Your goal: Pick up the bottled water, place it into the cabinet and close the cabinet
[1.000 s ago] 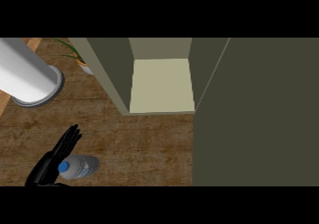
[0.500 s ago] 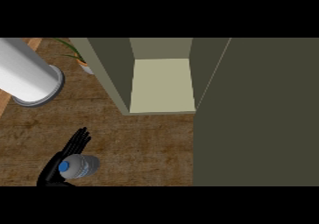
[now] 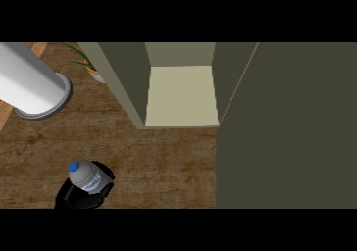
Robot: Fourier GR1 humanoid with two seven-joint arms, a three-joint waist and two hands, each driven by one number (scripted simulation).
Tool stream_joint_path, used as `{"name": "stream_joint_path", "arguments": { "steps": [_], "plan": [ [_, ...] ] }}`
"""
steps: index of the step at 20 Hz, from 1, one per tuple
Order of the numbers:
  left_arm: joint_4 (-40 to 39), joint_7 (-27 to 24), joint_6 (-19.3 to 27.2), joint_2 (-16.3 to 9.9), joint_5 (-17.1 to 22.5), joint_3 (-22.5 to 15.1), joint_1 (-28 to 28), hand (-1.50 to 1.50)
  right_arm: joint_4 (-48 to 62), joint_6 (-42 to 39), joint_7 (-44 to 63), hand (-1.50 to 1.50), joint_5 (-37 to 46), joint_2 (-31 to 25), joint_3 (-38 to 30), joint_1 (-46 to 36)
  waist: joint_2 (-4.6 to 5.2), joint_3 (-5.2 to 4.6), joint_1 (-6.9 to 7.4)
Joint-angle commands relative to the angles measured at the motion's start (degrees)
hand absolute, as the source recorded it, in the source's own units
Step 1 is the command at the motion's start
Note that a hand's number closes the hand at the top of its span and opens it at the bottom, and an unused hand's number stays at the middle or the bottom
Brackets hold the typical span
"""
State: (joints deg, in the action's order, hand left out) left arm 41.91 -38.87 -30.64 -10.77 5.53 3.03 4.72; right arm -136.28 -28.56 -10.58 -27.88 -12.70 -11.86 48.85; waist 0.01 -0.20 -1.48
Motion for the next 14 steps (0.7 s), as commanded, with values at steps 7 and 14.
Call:
{"name": "stream_joint_path", "arguments": {
  "steps": [7,14],
  "plan": [
    [2.5,-7.4,-6.4,-1.1,1.3,-1.4,0.0,1.50,-11.9,3.3,3.9,-1.50,-6.1,-0.1,-0.5,3.9,-0.04,0.04,1.15],
    [1.4,-1.9,7.2,0.1,12.7,11.5,4.0,1.50,-7.0,1.8,-0.1,-1.50,-6.4,-2.0,-3.4,2.5,0.08,0.06,1.22]
  ]
}}
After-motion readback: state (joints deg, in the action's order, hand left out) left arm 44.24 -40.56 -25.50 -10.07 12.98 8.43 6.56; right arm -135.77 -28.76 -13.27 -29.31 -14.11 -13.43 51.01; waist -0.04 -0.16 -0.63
